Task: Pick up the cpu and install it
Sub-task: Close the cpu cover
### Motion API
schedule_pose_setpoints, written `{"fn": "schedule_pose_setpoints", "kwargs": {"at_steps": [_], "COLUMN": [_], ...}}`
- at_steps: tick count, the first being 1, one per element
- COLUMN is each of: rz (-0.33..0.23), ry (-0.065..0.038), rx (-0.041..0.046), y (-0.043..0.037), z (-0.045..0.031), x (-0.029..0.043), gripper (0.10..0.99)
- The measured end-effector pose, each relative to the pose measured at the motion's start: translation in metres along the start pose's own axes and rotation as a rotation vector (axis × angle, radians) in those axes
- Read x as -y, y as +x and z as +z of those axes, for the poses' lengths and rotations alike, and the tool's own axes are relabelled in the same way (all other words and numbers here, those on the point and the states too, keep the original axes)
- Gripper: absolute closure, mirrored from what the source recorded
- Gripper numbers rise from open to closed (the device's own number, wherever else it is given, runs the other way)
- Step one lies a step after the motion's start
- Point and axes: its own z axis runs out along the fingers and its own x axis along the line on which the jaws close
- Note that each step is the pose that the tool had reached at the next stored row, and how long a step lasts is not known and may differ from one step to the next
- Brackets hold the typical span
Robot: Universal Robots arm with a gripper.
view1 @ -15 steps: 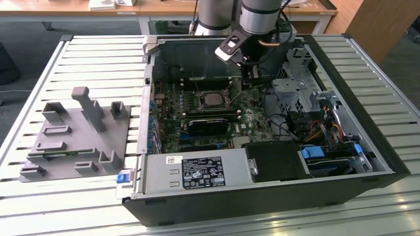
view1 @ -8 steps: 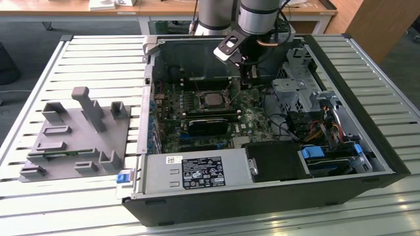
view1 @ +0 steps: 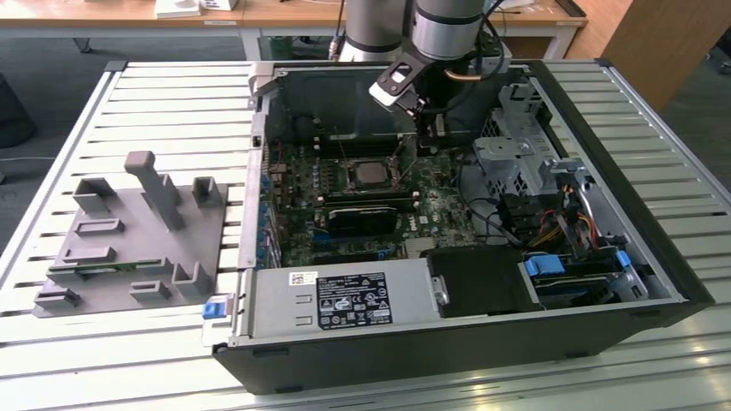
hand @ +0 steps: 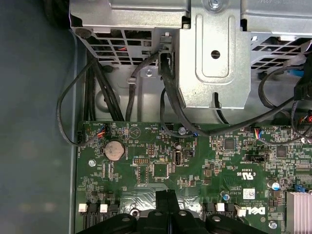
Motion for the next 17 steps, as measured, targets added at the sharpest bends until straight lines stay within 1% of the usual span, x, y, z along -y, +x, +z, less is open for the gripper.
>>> {"fn": "schedule_pose_setpoints", "kwargs": {"at_steps": [17], "rz": [0.000], "ry": [0.000], "rx": [0.0002], "y": [0.0000], "z": [0.0000], "x": [0.0051], "gripper": [0.980]}}
